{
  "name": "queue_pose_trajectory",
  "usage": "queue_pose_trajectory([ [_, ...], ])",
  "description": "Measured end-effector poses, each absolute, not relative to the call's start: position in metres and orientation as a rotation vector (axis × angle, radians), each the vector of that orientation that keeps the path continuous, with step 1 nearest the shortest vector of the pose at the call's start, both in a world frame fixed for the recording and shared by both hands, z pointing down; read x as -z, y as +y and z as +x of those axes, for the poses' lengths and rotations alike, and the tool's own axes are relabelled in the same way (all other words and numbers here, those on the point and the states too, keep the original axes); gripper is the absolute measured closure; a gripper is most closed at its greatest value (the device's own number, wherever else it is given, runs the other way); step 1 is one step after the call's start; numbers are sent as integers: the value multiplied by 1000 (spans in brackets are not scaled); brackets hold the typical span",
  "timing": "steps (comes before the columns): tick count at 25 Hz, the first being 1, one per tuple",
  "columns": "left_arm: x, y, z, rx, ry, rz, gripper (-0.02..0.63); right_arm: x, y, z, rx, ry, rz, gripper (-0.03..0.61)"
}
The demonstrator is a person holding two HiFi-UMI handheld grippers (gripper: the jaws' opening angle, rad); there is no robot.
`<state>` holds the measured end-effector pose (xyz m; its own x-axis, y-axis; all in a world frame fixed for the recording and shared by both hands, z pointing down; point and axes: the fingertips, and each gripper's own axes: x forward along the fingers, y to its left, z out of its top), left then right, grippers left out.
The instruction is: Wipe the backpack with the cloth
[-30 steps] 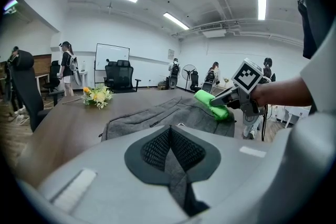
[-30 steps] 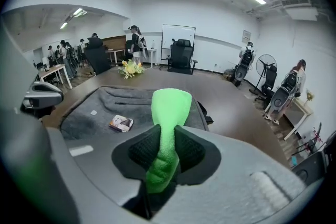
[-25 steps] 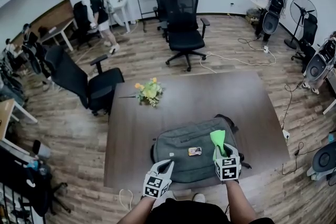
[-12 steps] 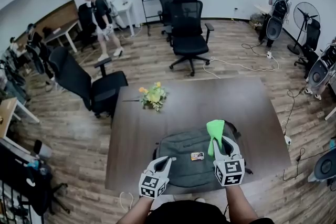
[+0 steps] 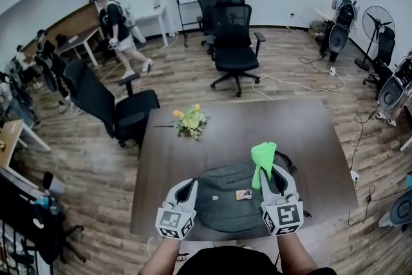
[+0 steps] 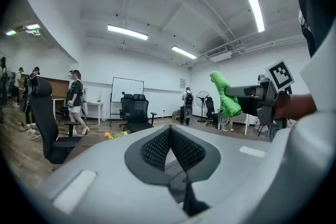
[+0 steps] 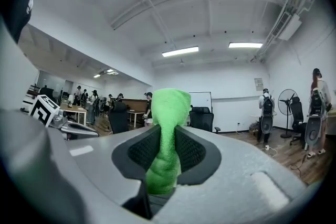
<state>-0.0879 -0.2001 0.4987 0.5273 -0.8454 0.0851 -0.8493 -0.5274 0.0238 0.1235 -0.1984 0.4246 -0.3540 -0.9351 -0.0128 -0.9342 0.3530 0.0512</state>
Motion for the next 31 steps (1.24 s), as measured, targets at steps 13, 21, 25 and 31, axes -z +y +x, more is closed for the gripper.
queue_pose_trajectory([
  [13,-497,-191,-95,-76,-1531,2664,595,-410,-188,114,167,-2624,1771,500],
  [21,-497,-188,-99,-79,-1554,2656,595,-412,-184,112,173,-2621,1759,500],
  [25,-499,-189,-99,-79,-1555,2657,595,-418,-186,112,155,-2632,1764,500],
  [31,-496,-187,-95,-83,-1549,2661,595,-419,-185,113,137,-2627,1757,500],
])
